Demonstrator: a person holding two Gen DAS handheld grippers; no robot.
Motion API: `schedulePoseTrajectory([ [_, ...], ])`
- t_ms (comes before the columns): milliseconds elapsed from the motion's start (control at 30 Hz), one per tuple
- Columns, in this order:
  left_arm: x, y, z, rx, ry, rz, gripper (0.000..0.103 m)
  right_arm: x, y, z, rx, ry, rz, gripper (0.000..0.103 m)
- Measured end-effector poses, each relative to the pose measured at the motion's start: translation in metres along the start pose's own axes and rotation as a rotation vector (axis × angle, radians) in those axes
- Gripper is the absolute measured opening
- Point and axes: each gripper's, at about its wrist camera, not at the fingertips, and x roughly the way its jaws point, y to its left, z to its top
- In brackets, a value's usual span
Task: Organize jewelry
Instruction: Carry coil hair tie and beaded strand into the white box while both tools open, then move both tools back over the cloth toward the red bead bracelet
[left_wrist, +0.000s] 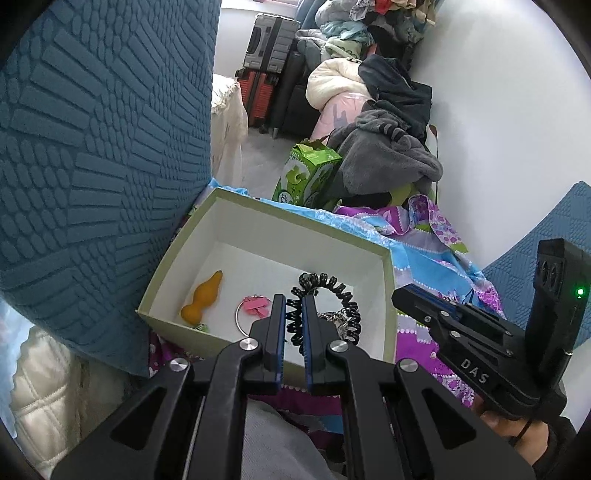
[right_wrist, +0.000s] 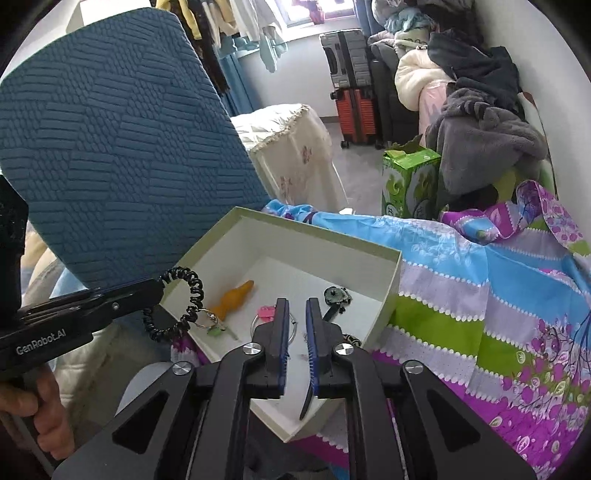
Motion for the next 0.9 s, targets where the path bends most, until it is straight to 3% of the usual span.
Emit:
schedulePoseTrajectory([
  [67,-0.003,-0.006,0.003,0.018,-0.008,-0.004,0.008,-0.008,-0.003,0.004,0.005,-0.019,0.007,0.025],
  [200,-0.011,-0.015,0.008,0.029,-0.023,0.000,0.012,-0.033,-0.009,0.016,0.010,-0.070,0.011,0.026],
  [267,-0.016,-0.022,0.011,0.037,-0.033,0.006,0.028,-0.045,-0.011,0.021,0.000,-0.090,0.000,0.026],
  [300,-0.019,-0.025,0.012,0.040,-0.041,0.007,0.030,-0.055,-0.014,0.024,-0.005,-0.105,-0.006,0.026],
  [600,-0.051,-0.072,0.030,0.102,-0.097,-0.026,0.030,-0.124,-0.039,0.036,0.000,-0.213,-0.065,0.026],
  [900,-0.066,-0.135,0.029,0.187,-0.153,-0.112,0.030,-0.193,-0.070,0.019,0.008,-0.329,-0.172,0.026],
])
